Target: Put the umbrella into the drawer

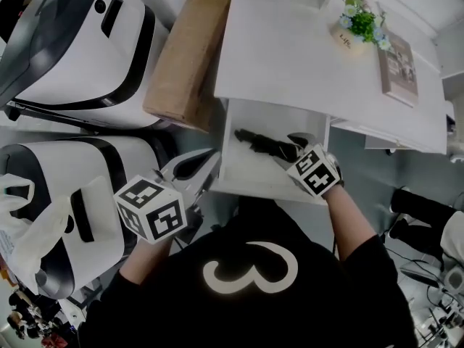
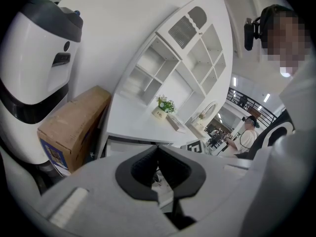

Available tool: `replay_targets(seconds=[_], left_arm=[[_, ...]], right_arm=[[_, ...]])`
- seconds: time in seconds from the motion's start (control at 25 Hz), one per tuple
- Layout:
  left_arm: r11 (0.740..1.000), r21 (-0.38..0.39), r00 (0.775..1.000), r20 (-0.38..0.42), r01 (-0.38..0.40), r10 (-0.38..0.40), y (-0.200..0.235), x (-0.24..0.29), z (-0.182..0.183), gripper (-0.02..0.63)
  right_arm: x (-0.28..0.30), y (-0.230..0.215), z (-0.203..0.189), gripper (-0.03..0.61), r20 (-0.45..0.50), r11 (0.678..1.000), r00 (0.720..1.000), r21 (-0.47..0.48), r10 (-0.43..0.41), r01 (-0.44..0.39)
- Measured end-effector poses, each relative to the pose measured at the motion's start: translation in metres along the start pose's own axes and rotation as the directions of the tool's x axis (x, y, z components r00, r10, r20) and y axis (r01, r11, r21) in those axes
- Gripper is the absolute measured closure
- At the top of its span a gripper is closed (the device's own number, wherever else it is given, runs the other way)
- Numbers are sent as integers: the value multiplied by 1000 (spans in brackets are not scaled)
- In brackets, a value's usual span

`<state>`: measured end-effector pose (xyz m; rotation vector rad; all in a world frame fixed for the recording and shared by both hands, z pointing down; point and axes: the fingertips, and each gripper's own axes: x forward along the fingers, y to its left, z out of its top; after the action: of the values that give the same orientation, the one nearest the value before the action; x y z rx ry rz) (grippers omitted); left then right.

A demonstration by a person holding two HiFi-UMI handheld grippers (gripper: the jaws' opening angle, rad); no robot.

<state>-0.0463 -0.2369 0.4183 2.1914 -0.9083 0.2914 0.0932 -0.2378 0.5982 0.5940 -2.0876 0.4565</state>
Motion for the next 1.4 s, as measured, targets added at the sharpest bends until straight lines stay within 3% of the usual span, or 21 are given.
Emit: replay_targets(seconds=[0.08,0.16,0.24,0.32,0.44,0.52,0.64,0.8,0.96,1.4], left_arm=[[1000,17,1000,10,18,-18,-10,-8,-1,606],[999,34,999,20,38,-39,-21,-16,-1,606],[997,50,997,35,61,-62,-33,-26,-2,606],[994,69,995,58,82,-86,-46,-36,1,606],[988,105,988,94,112,-122,-66,-51,8,606],[981,140,982,106,138,-153,-81,-60,11,606],[962,206,972,114,177,-203,-106,-74,13,607],[937,282,959,131,207,-252,-130,-90,11,606],[937,279,950,170,209,-263,-133,-101,14,606],[928,291,944,164,231,-286,-144,-115,-2,606]], right_arm=[[-35,14,33,358,142,998,990,63,-7,-2],[-74,29,64,423,287,992,957,123,-32,-3],[-115,43,90,509,432,985,899,172,-68,-8],[-153,59,109,551,537,982,838,189,-96,-9],[-193,88,124,574,629,976,772,210,-93,-54],[-209,111,130,575,666,974,743,203,-65,-96],[-231,138,133,575,700,983,711,173,-75,-67],[-259,147,121,575,747,969,642,245,-174,-23],[-271,149,108,575,736,961,638,278,-226,19],[-268,175,98,575,730,960,645,281,-223,14]])
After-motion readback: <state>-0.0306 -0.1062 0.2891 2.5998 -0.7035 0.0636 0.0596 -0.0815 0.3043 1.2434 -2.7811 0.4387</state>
